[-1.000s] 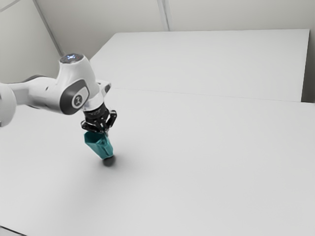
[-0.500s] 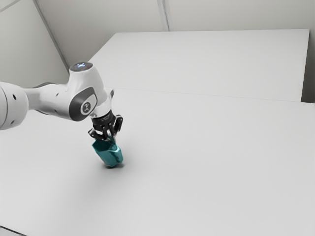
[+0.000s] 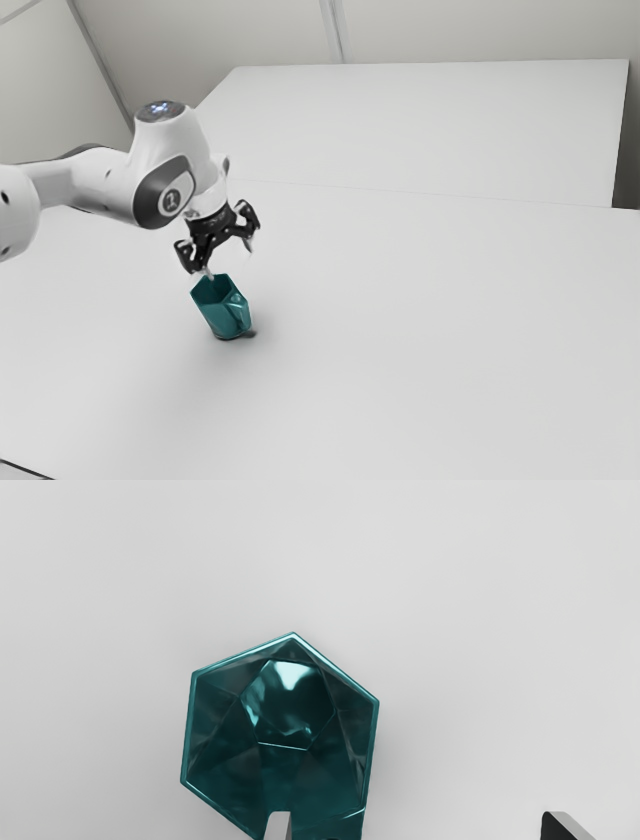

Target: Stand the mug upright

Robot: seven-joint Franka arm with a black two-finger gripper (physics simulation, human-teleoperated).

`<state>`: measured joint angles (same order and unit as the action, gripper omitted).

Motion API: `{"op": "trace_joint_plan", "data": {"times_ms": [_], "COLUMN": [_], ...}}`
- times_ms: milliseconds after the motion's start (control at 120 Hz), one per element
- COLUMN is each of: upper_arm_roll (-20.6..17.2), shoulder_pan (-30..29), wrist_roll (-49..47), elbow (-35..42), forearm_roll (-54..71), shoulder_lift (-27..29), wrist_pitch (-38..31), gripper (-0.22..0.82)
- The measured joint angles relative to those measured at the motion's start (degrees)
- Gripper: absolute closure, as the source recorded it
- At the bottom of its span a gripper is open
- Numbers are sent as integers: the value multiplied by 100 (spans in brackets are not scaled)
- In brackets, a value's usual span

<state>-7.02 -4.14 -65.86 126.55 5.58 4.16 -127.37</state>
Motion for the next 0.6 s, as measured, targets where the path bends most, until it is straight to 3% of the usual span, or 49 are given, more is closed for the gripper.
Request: {"op": "trace_joint_plan", "data": {"times_ms": [158, 600], "upper_arm_roll": [37, 244], "shoulder_pan": [115, 104], "wrist_roll": [354, 2673], "elbow": [-389, -1878], "forearm_roll": [5, 219], "shoulder_lift": [47, 42], "wrist_pitch": [417, 1828], "gripper": [3, 0]}}
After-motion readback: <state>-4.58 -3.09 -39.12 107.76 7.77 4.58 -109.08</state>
